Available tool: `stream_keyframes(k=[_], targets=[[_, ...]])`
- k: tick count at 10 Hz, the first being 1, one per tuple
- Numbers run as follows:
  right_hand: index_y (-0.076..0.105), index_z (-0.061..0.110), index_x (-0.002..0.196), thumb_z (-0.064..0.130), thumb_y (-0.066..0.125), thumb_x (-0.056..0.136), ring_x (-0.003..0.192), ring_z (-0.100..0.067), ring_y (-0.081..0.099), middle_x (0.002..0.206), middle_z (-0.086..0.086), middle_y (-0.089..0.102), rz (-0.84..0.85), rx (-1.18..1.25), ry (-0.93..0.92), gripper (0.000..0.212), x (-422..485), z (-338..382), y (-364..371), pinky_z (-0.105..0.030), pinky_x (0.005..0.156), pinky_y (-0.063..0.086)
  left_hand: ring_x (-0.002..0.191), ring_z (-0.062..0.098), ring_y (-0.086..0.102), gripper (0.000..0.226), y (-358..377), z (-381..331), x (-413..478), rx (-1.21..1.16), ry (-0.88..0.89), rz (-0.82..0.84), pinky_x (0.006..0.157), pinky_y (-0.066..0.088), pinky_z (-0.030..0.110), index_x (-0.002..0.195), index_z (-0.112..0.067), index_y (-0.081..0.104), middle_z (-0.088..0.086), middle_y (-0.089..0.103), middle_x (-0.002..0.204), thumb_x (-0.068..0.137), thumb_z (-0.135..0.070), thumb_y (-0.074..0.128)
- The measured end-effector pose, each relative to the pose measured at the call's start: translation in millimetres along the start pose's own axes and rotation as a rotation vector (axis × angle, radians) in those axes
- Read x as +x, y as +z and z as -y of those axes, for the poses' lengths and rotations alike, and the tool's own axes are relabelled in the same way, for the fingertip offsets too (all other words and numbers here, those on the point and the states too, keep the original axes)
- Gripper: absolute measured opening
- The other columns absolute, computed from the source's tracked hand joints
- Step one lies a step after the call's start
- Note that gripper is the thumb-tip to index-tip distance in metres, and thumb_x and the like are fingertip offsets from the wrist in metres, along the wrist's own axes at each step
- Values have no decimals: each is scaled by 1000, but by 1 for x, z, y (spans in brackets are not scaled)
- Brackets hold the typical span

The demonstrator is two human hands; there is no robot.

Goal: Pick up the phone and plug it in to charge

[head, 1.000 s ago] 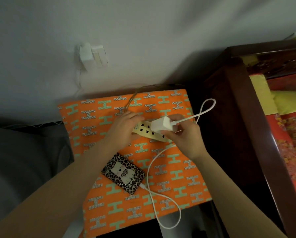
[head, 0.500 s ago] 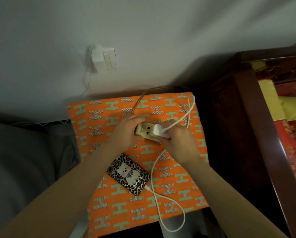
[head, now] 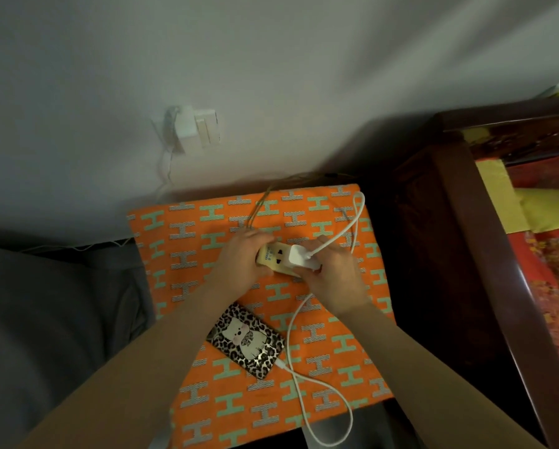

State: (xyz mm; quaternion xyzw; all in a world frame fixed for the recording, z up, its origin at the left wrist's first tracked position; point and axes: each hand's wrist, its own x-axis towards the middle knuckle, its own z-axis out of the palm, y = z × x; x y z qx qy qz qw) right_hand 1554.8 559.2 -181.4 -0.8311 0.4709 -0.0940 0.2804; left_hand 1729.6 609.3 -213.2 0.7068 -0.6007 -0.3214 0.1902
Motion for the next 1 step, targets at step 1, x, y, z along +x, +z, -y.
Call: stream_keyframes(k=[1], targets=[[63, 15, 116, 20, 72, 79, 92, -30, 63, 106, -11, 67, 63, 14, 80, 38, -4, 5, -4, -38, 71, 53, 122, 22, 51, 68, -16, -11, -4, 61, 26, 119, 105, 39, 39, 132, -15, 53, 4, 59, 131, 69, -22, 79]])
